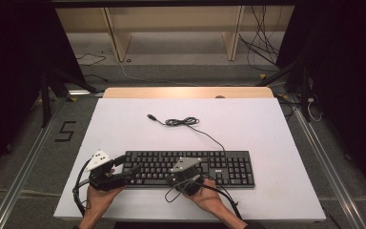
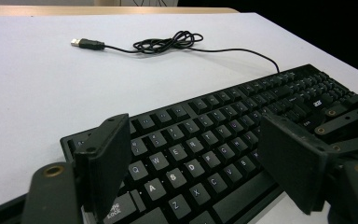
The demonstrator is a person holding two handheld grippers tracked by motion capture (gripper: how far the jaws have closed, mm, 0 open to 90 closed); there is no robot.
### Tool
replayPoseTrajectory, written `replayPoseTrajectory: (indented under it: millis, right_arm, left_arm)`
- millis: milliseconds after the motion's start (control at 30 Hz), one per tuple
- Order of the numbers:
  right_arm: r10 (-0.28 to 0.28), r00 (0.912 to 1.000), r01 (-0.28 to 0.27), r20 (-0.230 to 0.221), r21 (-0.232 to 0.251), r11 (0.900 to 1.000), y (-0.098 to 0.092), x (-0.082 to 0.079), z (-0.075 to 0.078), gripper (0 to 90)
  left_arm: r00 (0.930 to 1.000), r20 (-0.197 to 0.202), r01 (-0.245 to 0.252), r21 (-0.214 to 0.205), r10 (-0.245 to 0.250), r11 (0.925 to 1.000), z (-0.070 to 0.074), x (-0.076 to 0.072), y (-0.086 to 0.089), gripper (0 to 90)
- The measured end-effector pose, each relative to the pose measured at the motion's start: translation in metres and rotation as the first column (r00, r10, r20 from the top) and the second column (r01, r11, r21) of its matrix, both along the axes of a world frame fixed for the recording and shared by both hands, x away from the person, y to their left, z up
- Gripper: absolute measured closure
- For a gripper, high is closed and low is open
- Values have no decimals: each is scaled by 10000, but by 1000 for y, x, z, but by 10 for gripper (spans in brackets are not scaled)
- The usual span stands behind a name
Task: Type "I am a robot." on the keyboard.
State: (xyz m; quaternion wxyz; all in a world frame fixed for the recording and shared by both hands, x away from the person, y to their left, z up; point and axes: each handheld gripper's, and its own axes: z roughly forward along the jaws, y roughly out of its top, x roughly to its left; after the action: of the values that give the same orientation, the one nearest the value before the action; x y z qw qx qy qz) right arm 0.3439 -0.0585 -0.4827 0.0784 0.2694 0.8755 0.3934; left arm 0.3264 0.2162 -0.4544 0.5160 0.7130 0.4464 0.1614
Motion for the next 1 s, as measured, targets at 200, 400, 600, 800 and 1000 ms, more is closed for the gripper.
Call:
replayPoseTrajectory:
  millis: [200,400,600,800,1000]
  right_arm:
    - [-2,9999,7,-151,330,9995,-3,1,3,900]
    - [-229,9997,217,96,1113,9935,-12,3,15,760]
    - [-556,9984,527,117,1734,9834,-26,7,25,553]
    - [-946,9953,878,218,2132,9731,-36,9,32,385]
    - [-1052,9941,973,267,2096,9729,-39,10,34,298]
  left_arm:
    - [10000,-10,10,0,-10,10000,0,0,0,257]
    - [10000,-51,32,27,-32,10000,-1,1,-1,260]
    - [10000,-77,12,61,-12,10000,-1,1,0,266]
    - [9997,-258,-40,159,44,9999,-3,3,0,313]
    - [9965,-765,-300,416,331,9987,-7,7,1,486]
